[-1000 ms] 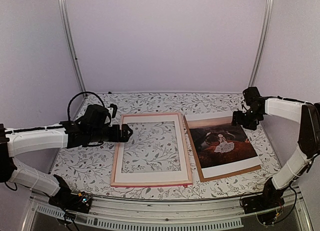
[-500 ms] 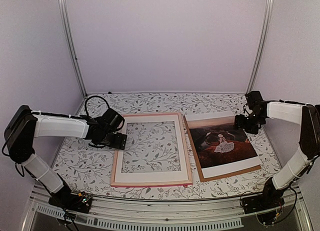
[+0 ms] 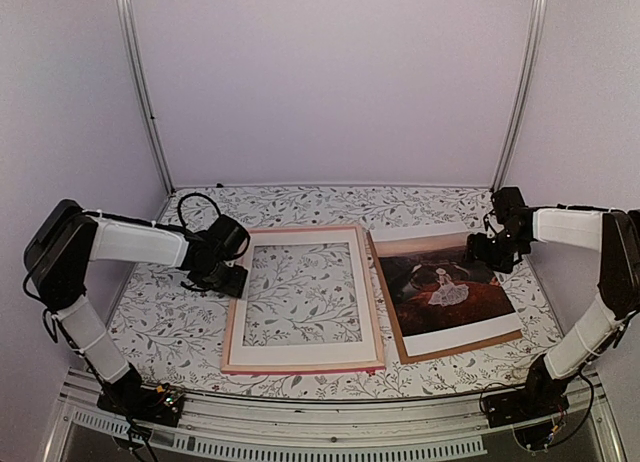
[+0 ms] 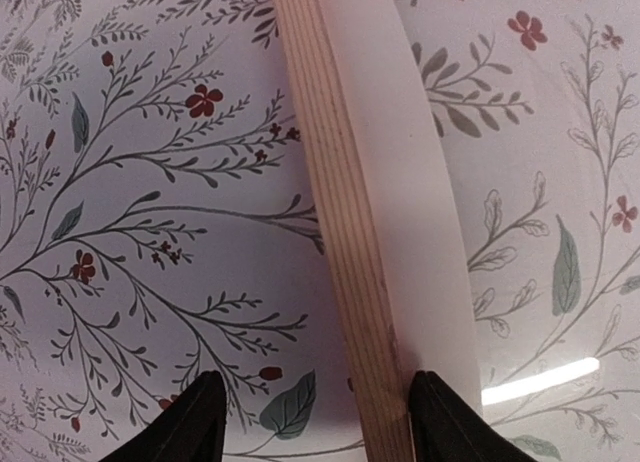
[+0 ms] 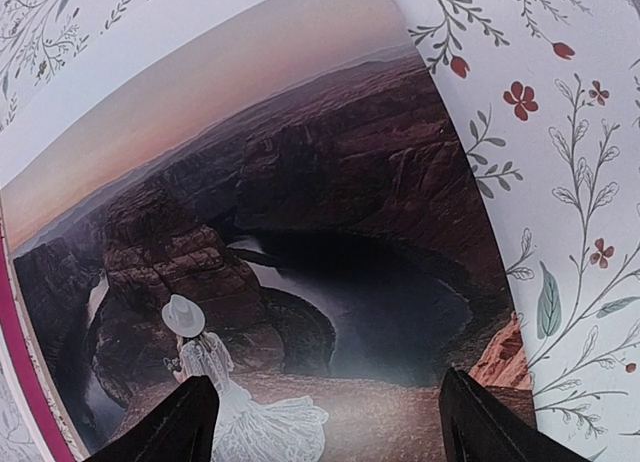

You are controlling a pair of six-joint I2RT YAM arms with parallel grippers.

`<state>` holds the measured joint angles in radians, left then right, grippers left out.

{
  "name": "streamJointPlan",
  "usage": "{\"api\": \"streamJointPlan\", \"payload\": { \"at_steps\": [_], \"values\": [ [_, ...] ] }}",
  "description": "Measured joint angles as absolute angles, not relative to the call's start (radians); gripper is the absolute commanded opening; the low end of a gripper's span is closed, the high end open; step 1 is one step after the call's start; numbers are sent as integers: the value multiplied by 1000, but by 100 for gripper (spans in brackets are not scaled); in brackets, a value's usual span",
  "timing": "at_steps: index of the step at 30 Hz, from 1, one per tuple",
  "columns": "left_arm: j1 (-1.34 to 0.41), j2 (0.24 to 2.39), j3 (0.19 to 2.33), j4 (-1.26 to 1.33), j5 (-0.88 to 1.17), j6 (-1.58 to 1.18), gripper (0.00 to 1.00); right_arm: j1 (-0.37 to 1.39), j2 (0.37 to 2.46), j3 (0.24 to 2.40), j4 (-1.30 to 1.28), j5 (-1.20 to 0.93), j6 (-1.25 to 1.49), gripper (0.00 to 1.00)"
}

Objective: Put the photo into the frame
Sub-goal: Move the frame body to the center of the board.

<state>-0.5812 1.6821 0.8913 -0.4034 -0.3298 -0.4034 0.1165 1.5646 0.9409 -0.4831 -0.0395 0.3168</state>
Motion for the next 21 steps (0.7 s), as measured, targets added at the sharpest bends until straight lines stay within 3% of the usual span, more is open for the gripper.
{"api": "streamJointPlan", "payload": {
  "at_steps": [8,21],
  "values": [
    [-549,1712,922,-399,-325,-374,55,117,1564,928,-469,-37,317,80],
    [-410,1745,954,-369,-318,-334,59,73,1601,930,-465,102,300,80]
  ]
}}
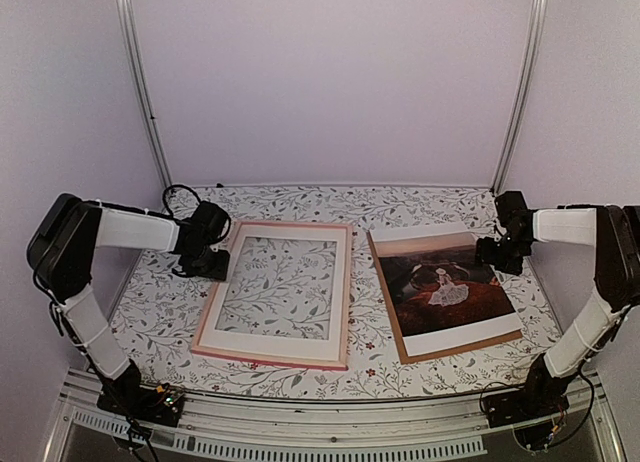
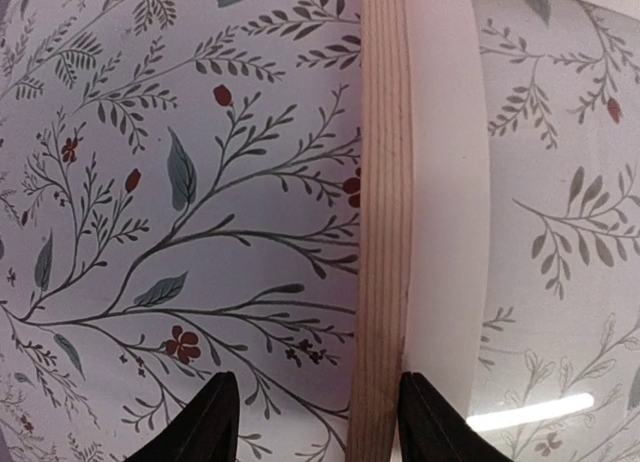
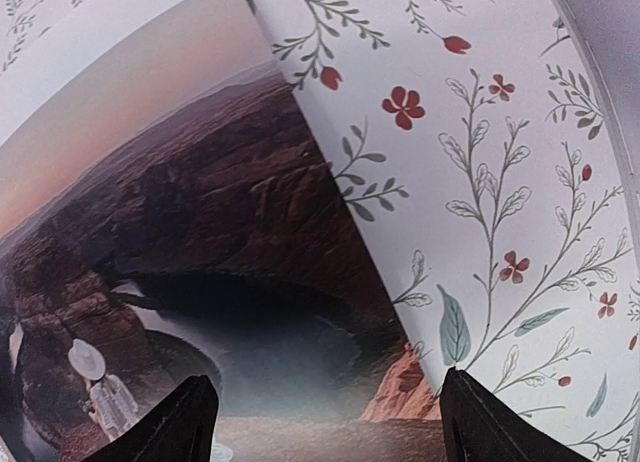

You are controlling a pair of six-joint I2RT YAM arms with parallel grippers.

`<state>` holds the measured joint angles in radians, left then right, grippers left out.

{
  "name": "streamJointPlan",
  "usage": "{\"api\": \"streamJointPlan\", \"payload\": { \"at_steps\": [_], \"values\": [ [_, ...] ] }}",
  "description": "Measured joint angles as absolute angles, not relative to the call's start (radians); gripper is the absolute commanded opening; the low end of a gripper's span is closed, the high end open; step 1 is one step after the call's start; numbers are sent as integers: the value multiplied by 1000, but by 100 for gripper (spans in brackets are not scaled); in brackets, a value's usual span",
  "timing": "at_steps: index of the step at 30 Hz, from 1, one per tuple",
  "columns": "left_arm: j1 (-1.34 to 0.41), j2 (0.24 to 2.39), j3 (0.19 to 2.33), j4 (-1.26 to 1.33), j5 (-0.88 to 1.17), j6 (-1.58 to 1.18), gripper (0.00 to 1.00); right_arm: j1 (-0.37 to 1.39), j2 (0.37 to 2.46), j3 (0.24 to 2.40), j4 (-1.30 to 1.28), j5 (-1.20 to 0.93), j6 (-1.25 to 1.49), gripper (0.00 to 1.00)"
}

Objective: Put the photo into the frame
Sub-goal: Move the frame body to the center of the board, then move the backboard to the center of the board.

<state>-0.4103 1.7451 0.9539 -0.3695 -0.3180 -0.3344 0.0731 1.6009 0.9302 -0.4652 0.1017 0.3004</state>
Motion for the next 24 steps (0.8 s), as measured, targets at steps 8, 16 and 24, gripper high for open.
{"api": "streamJointPlan", "payload": {
  "at_steps": [8,16,24],
  "values": [
    [-393,1583,886,-303,-303,-360,88,58,1689,986,-462,120,292,80],
    [-393,1392,811,-210,-255,-395,92,58,1705,968,-437,49,291,79],
    [-393,1375,803,-193,-216,-408,92,78,1698,929,-408,2,294,77]
  ]
}}
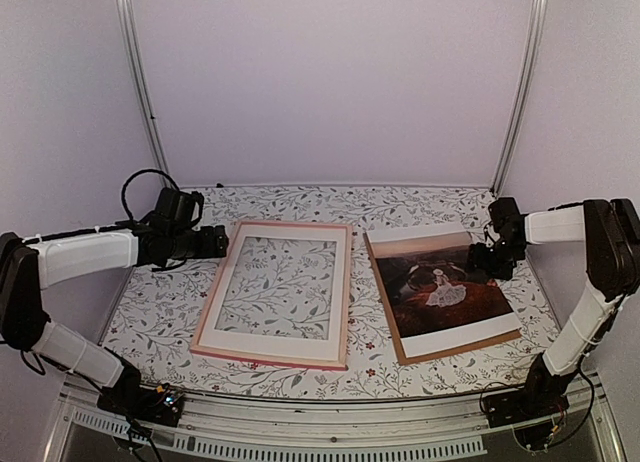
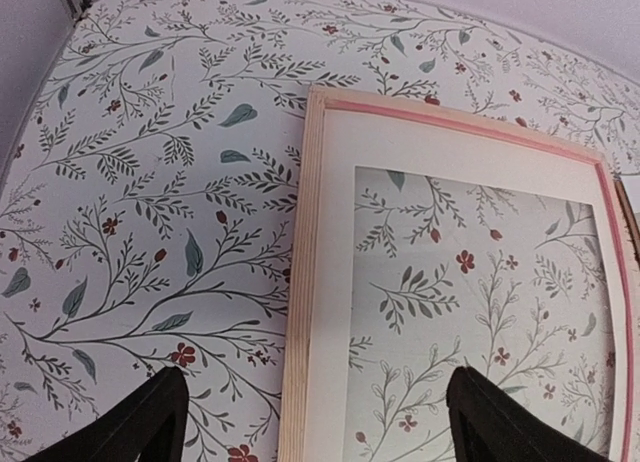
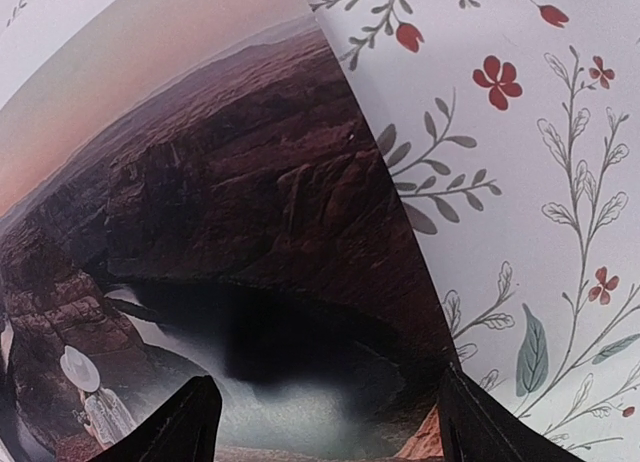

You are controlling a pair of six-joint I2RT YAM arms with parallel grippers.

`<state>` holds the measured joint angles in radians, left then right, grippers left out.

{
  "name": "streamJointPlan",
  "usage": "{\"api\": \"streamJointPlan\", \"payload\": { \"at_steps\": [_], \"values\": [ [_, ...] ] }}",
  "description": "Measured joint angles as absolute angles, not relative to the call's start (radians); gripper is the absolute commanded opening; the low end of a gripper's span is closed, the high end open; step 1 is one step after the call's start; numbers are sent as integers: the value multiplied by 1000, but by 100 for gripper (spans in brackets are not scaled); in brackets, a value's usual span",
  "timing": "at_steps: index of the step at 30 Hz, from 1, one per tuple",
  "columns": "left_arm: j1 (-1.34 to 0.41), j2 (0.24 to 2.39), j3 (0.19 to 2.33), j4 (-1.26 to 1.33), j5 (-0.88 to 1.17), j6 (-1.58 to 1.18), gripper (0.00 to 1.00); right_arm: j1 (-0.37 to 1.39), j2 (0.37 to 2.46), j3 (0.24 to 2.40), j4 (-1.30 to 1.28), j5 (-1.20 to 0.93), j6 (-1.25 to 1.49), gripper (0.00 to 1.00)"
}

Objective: Put the photo into the frame
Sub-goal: Move the backboard to the center of the board.

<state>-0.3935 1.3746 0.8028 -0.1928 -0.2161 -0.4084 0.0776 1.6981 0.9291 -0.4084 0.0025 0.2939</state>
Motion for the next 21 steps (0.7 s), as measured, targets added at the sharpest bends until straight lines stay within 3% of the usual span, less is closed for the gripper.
{"api": "streamJointPlan", "payload": {
  "at_steps": [10,21],
  "values": [
    [-435,1363,790,-192,-186,-436,93,155,1655,880,-389,-14,322,78],
    [-721,1365,805,-150,-101,-556,93,152,1560,860,-448,-18,344,83]
  ]
}}
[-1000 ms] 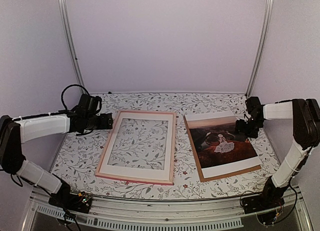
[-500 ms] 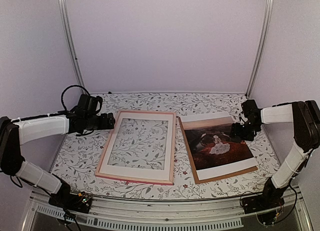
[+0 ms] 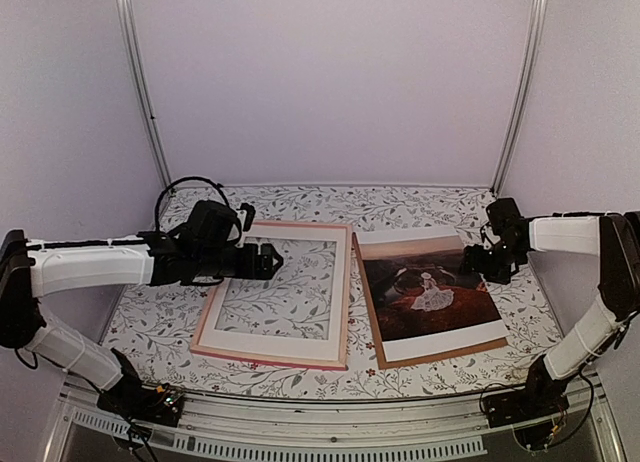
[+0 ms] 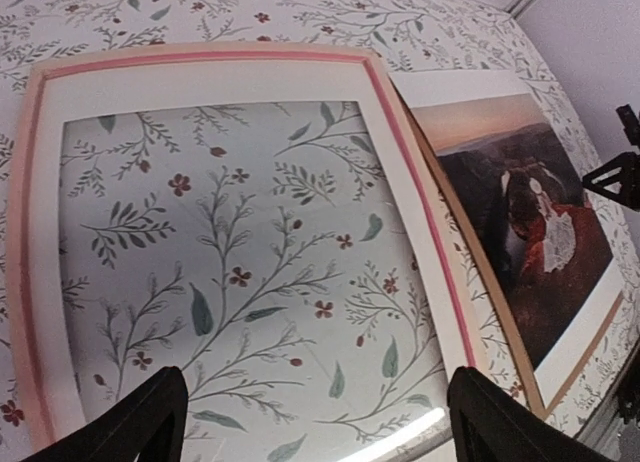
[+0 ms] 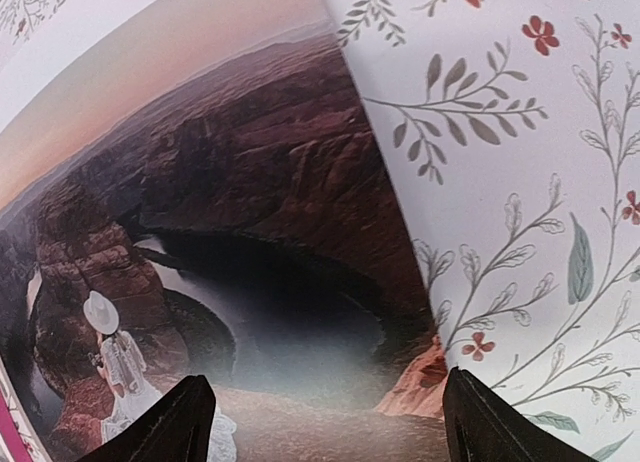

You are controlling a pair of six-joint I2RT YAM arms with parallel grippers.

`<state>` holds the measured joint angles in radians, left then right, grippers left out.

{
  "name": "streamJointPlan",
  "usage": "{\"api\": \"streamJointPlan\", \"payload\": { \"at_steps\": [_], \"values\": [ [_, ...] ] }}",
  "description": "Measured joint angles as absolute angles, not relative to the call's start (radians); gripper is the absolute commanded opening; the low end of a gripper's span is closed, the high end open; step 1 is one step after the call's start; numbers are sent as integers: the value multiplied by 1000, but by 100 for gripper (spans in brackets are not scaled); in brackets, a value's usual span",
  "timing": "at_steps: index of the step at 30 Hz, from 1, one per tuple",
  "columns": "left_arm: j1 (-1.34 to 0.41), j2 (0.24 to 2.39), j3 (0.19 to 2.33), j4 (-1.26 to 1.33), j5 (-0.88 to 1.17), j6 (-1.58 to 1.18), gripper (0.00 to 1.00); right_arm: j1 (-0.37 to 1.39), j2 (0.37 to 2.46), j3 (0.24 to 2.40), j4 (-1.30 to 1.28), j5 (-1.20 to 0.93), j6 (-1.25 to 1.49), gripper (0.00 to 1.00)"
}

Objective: Put the photo into the frame
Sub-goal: Move the backboard to the center of the board, then pick up the photo from the backboard.

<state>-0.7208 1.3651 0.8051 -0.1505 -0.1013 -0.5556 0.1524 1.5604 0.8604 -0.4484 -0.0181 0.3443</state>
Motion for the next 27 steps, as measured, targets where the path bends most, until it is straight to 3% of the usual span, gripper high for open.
{"api": "streamJointPlan", "payload": {
  "at_steps": [5,27],
  "values": [
    [-834,1450,895,-122,-73,-606,99,95,1559,860,-458,-6,343,84],
    [-1060,2080,1457,-104,94,-708,99,30,1579,852,-415,-73,326,84]
  ]
}}
